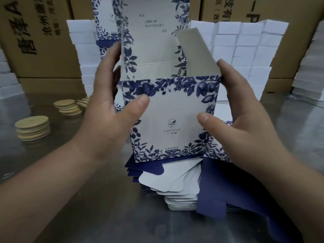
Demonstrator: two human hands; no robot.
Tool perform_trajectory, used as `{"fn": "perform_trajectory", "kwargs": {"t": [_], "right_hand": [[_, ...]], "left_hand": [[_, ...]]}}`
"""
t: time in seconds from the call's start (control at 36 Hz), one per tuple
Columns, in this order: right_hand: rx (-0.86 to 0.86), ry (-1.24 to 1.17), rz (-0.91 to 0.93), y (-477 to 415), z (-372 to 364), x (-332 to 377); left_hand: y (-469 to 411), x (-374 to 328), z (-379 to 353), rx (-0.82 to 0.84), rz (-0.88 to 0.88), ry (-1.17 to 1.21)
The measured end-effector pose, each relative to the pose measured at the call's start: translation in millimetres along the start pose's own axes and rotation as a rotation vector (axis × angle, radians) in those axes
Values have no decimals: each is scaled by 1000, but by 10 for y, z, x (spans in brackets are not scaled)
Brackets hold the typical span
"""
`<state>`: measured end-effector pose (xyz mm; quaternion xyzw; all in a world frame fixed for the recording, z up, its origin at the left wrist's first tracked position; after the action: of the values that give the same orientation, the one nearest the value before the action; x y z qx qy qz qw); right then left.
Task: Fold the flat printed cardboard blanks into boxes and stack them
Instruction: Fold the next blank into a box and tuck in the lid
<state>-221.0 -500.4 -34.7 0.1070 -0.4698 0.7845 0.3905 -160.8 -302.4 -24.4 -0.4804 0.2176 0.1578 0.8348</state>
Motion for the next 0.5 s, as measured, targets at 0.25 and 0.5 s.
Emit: {"fn": "perform_trajectory", "kwargs": {"t": [0.25, 0.5], "right_hand": [[45, 59, -13, 10, -12, 19], [63, -74, 92, 10, -111, -139]], "left_hand": [[-32, -11, -33, -78, 100, 184], [-146, 17, 125, -340, 246, 338]]}}
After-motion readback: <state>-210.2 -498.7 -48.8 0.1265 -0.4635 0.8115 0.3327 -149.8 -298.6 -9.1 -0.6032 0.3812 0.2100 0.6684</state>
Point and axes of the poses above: each hand's wrist, its own y-axis away from the middle knuckle, its own z-axis out of the back of the hand, x = y × z, the point moved 1 cm from there along -y, towards the middle knuckle, and after that the axes turned 14 degrees about x, right-handed, at the moved point
